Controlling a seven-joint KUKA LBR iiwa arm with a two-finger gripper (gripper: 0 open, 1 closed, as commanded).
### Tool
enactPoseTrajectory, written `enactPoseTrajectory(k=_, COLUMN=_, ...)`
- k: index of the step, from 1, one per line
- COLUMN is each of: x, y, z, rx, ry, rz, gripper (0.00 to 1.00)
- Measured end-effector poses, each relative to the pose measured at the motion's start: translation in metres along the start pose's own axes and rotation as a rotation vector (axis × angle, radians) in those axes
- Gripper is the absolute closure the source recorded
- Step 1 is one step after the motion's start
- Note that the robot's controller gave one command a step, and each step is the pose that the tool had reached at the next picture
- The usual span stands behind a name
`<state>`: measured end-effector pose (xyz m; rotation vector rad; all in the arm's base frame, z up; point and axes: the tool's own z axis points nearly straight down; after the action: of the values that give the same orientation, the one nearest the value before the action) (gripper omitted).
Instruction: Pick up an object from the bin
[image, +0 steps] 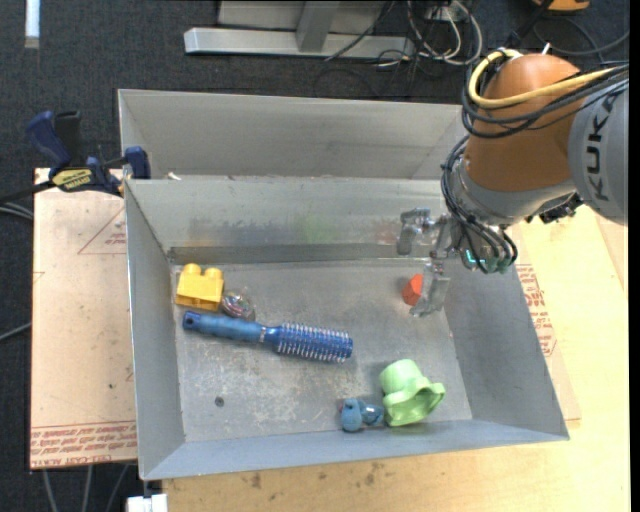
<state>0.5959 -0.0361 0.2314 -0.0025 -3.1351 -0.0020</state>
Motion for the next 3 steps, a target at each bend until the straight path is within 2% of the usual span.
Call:
enactPoseTrajectory(k=1, x=0.05, y=0.084, z=0.104, rx=-0.002, ry=0.002, rz=-0.148, gripper=0.0)
enactPoseTrajectory(k=2, x=0.022, y=0.083, z=0.165, rx=0.001, ry=-0.003, rz=-0.183, gripper=0.0)
enactPoseTrajectory(k=3, x=0.022, y=0.083, z=0.162, rx=0.001, ry=-0.007, rz=-0.183, gripper=1.0)
